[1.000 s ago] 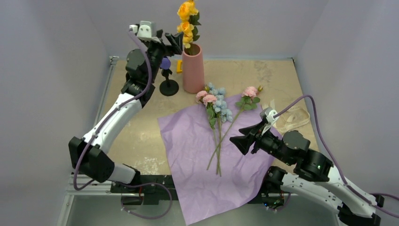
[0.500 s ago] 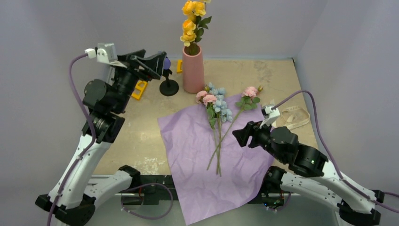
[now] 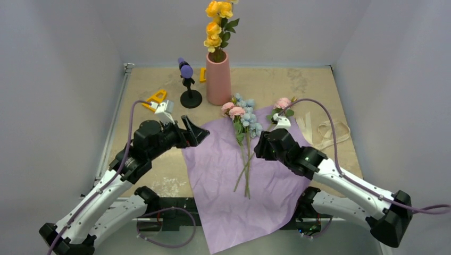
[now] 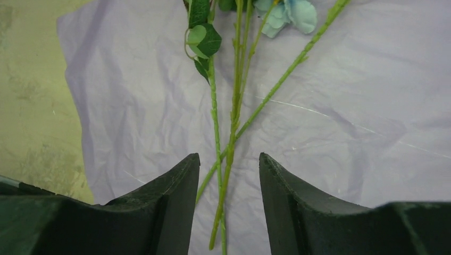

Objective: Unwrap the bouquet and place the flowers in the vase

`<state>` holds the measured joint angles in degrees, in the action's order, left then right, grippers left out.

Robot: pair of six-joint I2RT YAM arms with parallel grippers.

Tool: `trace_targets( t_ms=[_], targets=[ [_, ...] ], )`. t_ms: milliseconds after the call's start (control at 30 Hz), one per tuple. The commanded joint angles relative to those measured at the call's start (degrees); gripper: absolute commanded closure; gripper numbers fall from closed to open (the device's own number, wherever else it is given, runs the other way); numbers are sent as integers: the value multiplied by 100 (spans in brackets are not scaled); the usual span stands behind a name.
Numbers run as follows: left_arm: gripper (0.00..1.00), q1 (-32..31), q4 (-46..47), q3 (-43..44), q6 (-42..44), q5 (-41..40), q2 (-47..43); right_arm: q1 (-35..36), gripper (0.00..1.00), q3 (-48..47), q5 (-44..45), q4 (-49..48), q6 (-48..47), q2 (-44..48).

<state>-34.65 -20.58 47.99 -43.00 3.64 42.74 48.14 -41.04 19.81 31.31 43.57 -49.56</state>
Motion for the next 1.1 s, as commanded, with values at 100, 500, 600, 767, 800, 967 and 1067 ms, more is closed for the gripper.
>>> trace_targets(
  t_ms=[100,500,600,767,800,967,1067],
  targets=[
    [0,-22,-267,-1126,-1469,494,-607,-24,52,-281,-919,-1090,-195,-1599],
    [0,-18,-544,-1791,-1956,515,-1021,-110,52,-605,-556,-1252,-289,-2818],
    [0,-15,-421,-1934,-1835,581,-1192,-144,54,-671,-441,-1222,-347,-3058],
    [2,-8,-198,-1949,-1732,748,-1128,-216,57,-641,-243,-1216,-401,-3176],
    [2,-12,-181,-1953,-1729,753,-1113,-220,58,-635,-241,-1222,-410,-3208],
    [4,-15,-15,-2020,-1746,824,-1038,-274,65,-667,-329,-1291,-484,-3428],
    [6,-12,54,-2050,-1770,866,-984,-287,69,-715,-367,-1295,-514,-3512]
  ],
)
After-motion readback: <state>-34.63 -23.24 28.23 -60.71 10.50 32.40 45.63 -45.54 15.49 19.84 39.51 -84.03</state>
